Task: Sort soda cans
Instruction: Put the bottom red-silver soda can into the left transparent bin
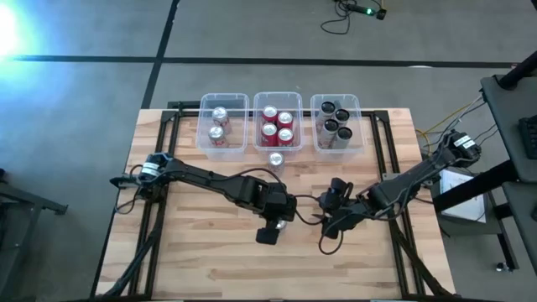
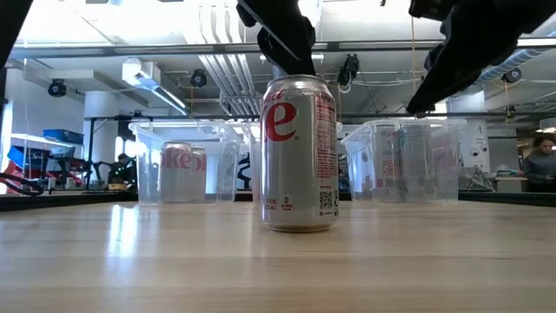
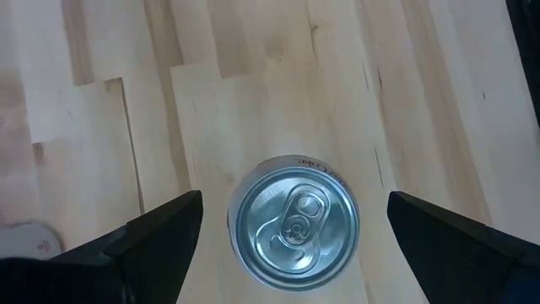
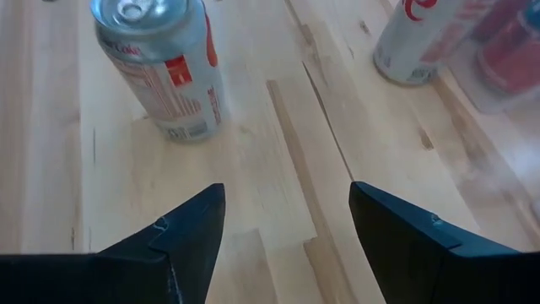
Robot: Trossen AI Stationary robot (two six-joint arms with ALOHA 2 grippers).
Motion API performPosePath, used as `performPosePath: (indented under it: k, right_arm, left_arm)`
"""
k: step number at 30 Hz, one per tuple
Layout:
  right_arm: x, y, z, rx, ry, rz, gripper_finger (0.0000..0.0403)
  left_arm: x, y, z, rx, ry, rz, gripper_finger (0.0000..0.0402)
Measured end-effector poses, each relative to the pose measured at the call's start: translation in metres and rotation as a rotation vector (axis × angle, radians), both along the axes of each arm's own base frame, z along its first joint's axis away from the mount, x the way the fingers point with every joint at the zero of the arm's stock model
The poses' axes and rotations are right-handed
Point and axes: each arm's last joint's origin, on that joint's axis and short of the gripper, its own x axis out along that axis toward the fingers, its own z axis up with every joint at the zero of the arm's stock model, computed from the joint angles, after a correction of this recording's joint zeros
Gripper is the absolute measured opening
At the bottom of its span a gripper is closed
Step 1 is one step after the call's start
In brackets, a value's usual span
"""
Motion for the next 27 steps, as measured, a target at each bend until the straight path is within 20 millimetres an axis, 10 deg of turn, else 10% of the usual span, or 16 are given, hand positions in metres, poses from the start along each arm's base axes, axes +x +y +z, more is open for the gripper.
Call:
performPosePath:
  k: [27]
  right_arm:
    - [-0.002,0.001,-0.006,0.03,-0.018,-0.02,0.0264]
  left_arm:
    - [0.008,-0.004,-0.033,0.034,0.01,0.022,0.0361]
